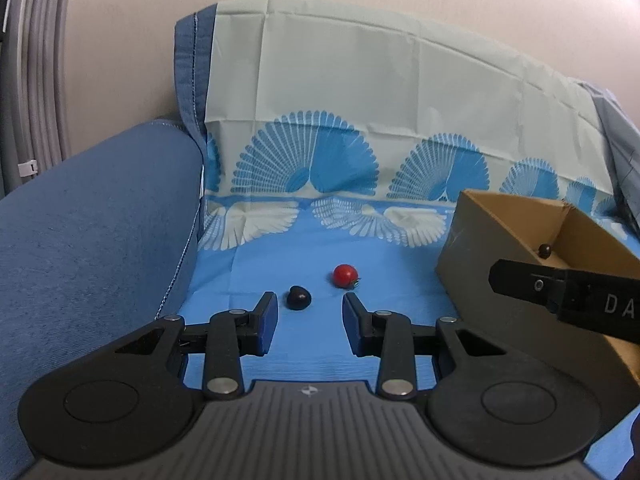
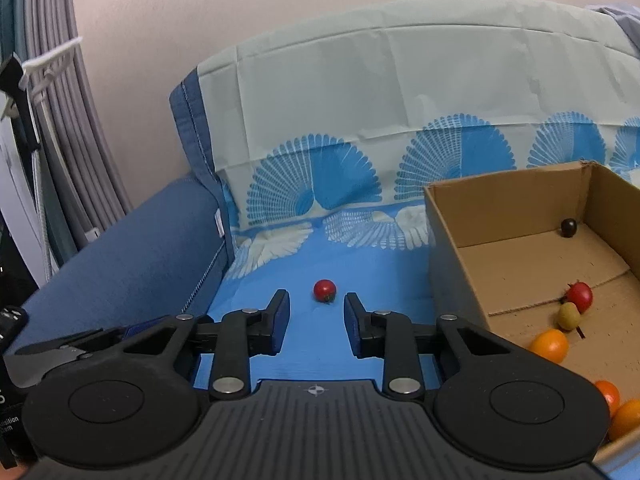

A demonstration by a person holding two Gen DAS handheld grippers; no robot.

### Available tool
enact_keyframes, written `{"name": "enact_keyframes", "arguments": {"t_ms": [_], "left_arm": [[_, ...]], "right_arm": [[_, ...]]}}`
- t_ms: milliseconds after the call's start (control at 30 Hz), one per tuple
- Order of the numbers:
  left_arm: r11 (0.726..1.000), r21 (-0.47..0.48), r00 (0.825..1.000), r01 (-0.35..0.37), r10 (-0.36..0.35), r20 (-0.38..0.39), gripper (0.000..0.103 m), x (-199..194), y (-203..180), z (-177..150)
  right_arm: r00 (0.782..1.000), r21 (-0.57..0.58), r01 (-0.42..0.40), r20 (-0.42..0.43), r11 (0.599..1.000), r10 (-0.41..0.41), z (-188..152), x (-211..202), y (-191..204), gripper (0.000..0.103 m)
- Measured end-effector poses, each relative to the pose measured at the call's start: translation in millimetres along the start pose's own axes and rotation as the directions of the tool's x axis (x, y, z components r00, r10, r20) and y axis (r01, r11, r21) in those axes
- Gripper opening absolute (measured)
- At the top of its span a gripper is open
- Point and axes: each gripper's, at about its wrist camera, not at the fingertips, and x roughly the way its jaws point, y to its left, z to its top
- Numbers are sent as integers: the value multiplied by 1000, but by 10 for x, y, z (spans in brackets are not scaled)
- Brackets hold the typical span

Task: Organize fruits
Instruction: 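Grasp the red cherry tomato with the right gripper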

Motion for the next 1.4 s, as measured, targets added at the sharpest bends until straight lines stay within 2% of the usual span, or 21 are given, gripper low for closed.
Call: {"name": "enact_keyframes", "arguments": {"t_ms": [400, 533, 700, 867, 1067, 1133, 1200, 1400], "left_arm": [[992, -101, 996, -70, 64, -70, 40, 451, 188, -26], [990, -127, 994, -61, 49, -97, 40, 568, 225, -48], [990, -128, 993, -61, 48, -107, 40, 702, 205, -88], [995, -84, 994, -55, 47, -98, 40, 803, 109, -109], [989, -120, 993, -84, 73, -95, 40, 897, 161, -89], [986, -138, 991, -99, 86, -99, 40, 926, 199, -80], [981, -155, 989, -119, 104, -103, 40, 951, 240, -69], [967, -204, 985, -153, 133, -108, 40, 987, 340, -31]], "right_arm": [[999, -7, 10, -35, 1000, -10, 20, 426, -18, 31], [999, -8, 0, -42, 1000, -1, 27, 564, 19, 31], [999, -10, -3, -40, 1000, 2, 46, 755, 71, 31], [1000, -8, 13, -25, 1000, -13, 88, 1010, 83, 31], [998, 8, 55, -33, 998, -55, 158, 1487, 29, 32], [997, 4, 60, -46, 998, -59, 165, 1662, 16, 36], [996, -12, 69, -55, 998, -69, 158, 1804, 24, 49], [992, -51, 74, -98, 996, -78, 108, 2174, 36, 53]]}}
